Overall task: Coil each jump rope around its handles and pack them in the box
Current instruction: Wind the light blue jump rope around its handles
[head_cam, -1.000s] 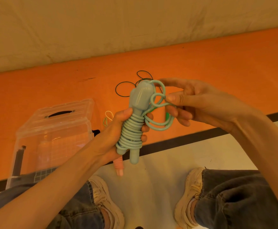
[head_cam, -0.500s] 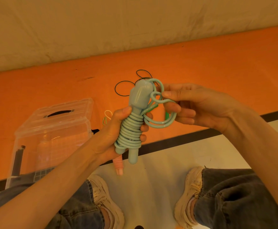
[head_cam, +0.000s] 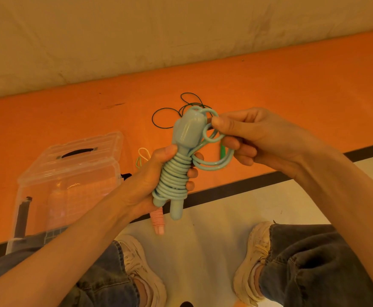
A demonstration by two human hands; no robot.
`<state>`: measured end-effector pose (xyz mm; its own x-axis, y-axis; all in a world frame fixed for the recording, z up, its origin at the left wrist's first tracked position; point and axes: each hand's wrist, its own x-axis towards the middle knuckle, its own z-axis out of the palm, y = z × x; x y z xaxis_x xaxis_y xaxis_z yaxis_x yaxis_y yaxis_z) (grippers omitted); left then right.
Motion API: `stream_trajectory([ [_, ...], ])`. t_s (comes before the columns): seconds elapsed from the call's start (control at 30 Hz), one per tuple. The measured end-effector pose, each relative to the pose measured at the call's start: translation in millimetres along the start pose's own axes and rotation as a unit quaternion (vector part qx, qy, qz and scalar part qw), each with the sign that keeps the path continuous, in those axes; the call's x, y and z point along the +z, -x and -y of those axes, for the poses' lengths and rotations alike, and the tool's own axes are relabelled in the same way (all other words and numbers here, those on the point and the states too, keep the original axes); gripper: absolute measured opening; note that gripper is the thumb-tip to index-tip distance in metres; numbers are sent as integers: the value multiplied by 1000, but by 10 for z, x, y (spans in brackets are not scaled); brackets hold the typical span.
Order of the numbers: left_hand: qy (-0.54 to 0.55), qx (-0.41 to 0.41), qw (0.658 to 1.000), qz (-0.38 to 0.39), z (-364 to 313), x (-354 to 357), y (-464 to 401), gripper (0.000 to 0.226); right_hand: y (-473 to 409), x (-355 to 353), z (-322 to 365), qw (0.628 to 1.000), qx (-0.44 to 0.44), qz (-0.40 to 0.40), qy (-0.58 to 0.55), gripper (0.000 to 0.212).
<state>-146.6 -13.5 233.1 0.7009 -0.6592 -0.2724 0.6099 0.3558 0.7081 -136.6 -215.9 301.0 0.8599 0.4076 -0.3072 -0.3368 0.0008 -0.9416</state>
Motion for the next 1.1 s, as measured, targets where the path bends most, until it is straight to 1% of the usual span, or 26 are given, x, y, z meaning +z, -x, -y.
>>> stream_trajectory([
  [0.13,-3,-3,1000,28,8,1,21,51,-11,17,-14,1000,-5,-4,25,19],
  [0.27,58,-13,996,65,10,3,39,48,-20,34,-7,999,-25,9,23,23],
  [0.33,65,-6,995,76,2,17,45,45,-35,70,-18,998,-43,-5,47,21],
  [0.4,30,12,998,61,-1,34,34,46,-45,116,-42,989,-70,-50,118,25],
  [0.47,-34,36,998,29,-8,47,17,56,-56,158,-71,969,-94,-102,205,28],
  [0.5,-74,50,996,7,-18,54,18,61,-60,172,-80,960,-103,-119,231,30],
  [0.53,-121,67,990,-14,-35,59,24,62,-64,172,-87,957,-106,-128,240,31],
  [0.57,-172,87,981,-34,-59,65,43,58,-70,167,-91,959,-101,-128,232,32],
  [0.63,-260,125,956,-60,-117,80,90,49,-78,150,-92,979,-78,-96,165,33],
  [0.7,-323,161,930,-67,-166,96,124,48,-80,123,-92,997,-36,-47,54,32],
  [0.77,-369,192,907,-67,-182,116,139,49,-74,97,-89,999,10,-2,-46,24],
  [0.87,-421,221,877,-71,-217,120,152,53,-42,39,-100,986,41,75,-146,15],
  [0.93,-445,235,861,-73,-259,101,179,47,-29,-19,-109,972,50,144,-177,14],
  [1.0,-460,245,850,-77,-295,91,217,42,-16,-107,-102,960,63,204,-182,20],
  [1.07,-477,252,838,-78,-315,92,251,41,1,-171,-78,952,87,231,-179,30],
  [1.1,-491,253,830,-75,-324,95,265,42,9,-177,-64,954,101,223,-170,34],
])
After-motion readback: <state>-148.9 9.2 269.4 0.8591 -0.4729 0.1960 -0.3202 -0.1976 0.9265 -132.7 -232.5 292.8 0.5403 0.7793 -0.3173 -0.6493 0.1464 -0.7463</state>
